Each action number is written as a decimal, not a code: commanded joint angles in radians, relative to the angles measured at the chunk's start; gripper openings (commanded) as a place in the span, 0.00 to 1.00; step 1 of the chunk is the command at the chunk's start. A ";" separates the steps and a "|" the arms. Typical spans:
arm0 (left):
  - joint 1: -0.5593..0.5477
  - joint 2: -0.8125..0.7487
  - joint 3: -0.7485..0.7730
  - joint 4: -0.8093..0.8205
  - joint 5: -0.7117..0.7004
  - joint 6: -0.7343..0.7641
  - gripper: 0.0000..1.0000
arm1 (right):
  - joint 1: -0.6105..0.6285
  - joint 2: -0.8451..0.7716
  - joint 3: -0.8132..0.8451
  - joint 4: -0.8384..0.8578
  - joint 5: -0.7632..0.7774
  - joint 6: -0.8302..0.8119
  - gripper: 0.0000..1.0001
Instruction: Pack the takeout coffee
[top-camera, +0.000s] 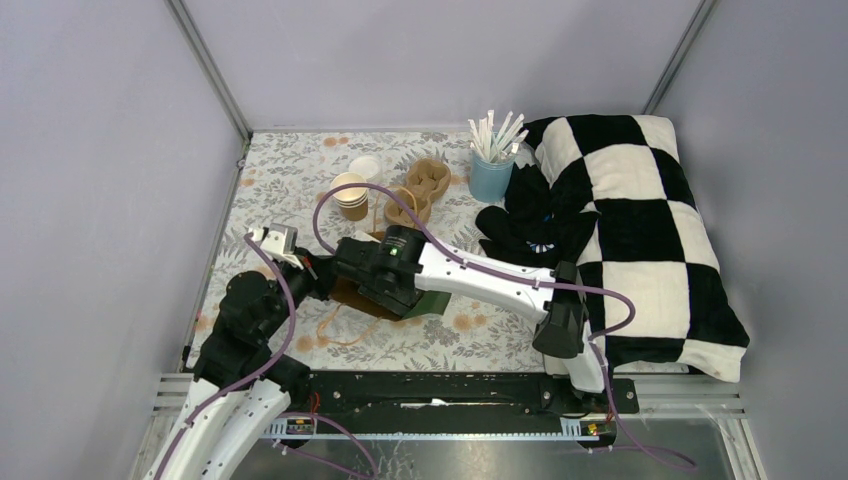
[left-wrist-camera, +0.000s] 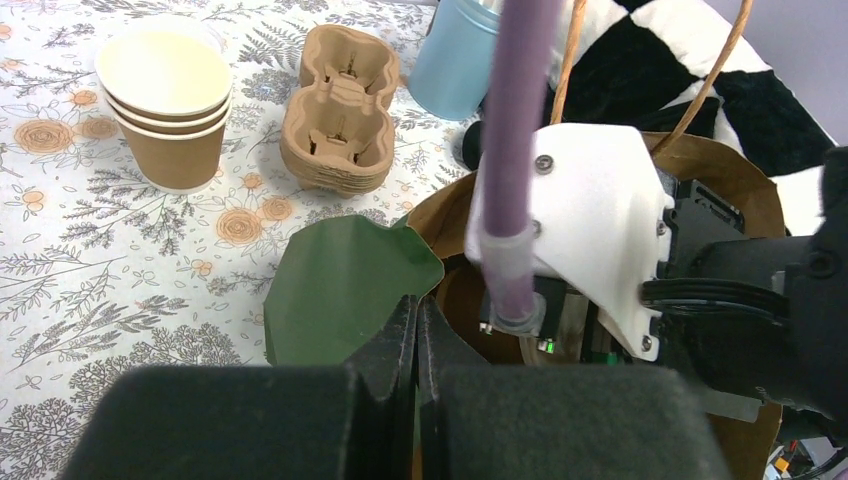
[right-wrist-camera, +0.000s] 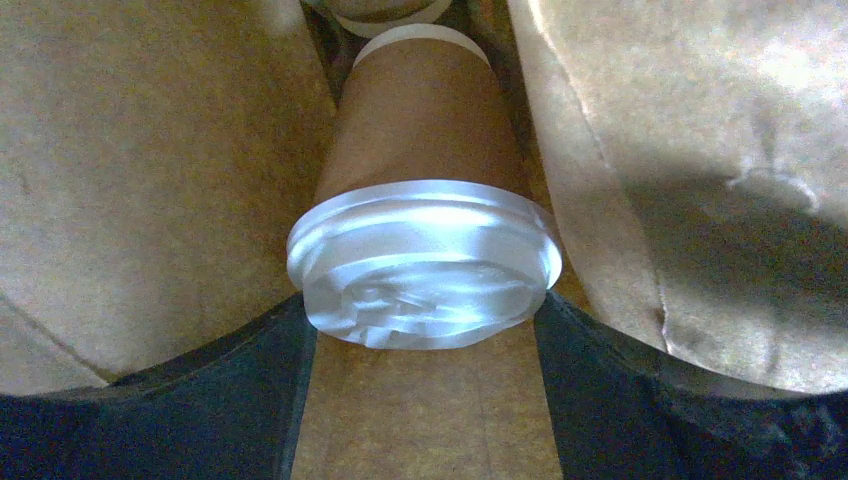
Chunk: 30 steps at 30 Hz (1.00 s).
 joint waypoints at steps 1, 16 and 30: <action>-0.003 0.020 0.017 -0.029 0.027 0.020 0.00 | -0.007 0.074 0.100 -0.146 0.045 0.050 0.26; -0.003 0.050 0.056 -0.092 -0.103 -0.060 0.00 | -0.038 -0.113 -0.361 0.436 0.053 -0.096 0.28; -0.002 0.038 0.052 -0.062 -0.007 -0.036 0.00 | -0.044 -0.040 -0.104 0.216 0.070 -0.089 0.29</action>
